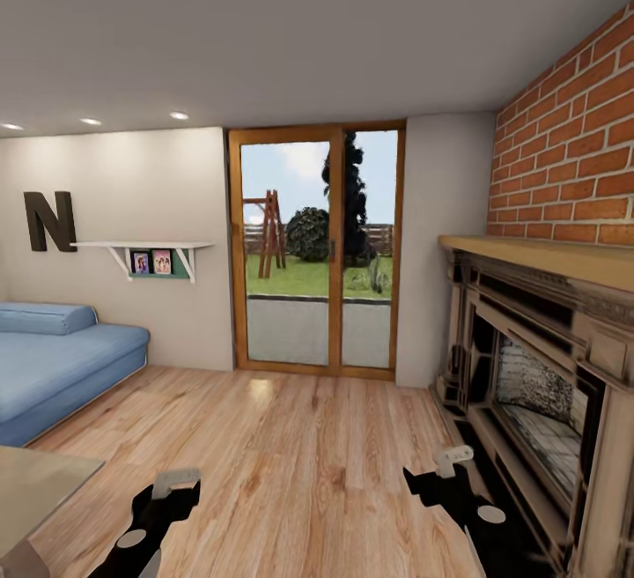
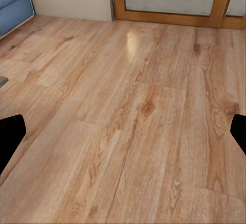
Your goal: Put the three can of soda from the living room inside the tash can in the kitchen.
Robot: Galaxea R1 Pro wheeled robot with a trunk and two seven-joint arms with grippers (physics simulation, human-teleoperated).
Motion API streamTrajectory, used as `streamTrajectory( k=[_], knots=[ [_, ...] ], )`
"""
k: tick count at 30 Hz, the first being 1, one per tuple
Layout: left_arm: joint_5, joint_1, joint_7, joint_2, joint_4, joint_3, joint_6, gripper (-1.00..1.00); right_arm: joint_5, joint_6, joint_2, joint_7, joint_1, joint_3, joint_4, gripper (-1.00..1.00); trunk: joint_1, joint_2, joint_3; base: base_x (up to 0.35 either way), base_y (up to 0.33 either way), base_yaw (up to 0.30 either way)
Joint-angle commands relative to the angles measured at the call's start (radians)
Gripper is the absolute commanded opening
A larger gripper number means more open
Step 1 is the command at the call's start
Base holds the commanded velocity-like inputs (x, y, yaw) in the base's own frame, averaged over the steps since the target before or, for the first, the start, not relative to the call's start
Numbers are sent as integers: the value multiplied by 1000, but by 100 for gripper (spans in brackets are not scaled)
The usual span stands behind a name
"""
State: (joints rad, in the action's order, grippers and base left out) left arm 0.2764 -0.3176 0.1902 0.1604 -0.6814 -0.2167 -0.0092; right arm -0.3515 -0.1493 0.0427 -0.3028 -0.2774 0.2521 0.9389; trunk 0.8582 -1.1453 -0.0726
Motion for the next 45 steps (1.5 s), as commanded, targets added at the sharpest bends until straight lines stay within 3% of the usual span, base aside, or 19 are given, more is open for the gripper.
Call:
streamTrajectory(
  k=[1, 10, 18, 22, 29, 30, 32, 33, 37, 41, 45],
  knots=[
    [0, 0, 0, 0, 0, -1, -8, 100, 0, 13, 0, 0, 0, 4, -12, 100, -4, 7, 3, 0, 0, 0],
    [0, 2, -3, 2, 17, -2, -88, 100, 0, 72, -3, 1, 1, 37, -107, 100, -38, 70, 31, 0, 0, 0],
    [1, 2, -6, 1, 183, -3, -227, 100, 1, 139, -21, 1, 56, 49, -146, 100, -69, 126, 57, 0, 0, 0],
    [1, 3, -10, 1, 292, -2, -318, 100, 0, 221, -22, 0, 87, 106, -154, 100, -84, 154, 69, 0, 0, 0],
    [1, 9, -53, 1, 499, -1, -510, 100, 0, 356, -25, 1, 140, 143, -214, 100, -111, 203, 91, 0, 0, 0],
    [2, 45, -63, 1, 550, -1, -578, 100, 0, 401, -25, 1, 170, 161, -239, 100, -115, 210, 94, 0, 0, 0],
    [2, 69, -66, 2, 563, -1, -602, 100, -1, 436, -25, 1, 186, 170, -257, 100, -123, 224, 100, 0, 0, 0],
    [3, 117, -68, 3, 575, -1, -644, 100, -1, 505, -26, 1, 213, 189, -294, 100, -127, 231, 104, 0, 0, 0],
    [2, 210, -70, 2, 584, -1, -735, 100, -2, 616, -32, 1, 249, 240, -368, 100, -142, 259, 116, 0, 0, 0],
    [3, 297, -70, 1, 587, -1, -791, 100, -4, 707, -52, 1, 266, 276, -464, 100, -157, 287, 129, 0, 0, 0],
    [1, 391, -71, 0, 590, -1, -847, 100, -4, 795, -95, 2, 277, 290, -610, 100, -173, 315, 141, 0, 0, 0]
  ],
)
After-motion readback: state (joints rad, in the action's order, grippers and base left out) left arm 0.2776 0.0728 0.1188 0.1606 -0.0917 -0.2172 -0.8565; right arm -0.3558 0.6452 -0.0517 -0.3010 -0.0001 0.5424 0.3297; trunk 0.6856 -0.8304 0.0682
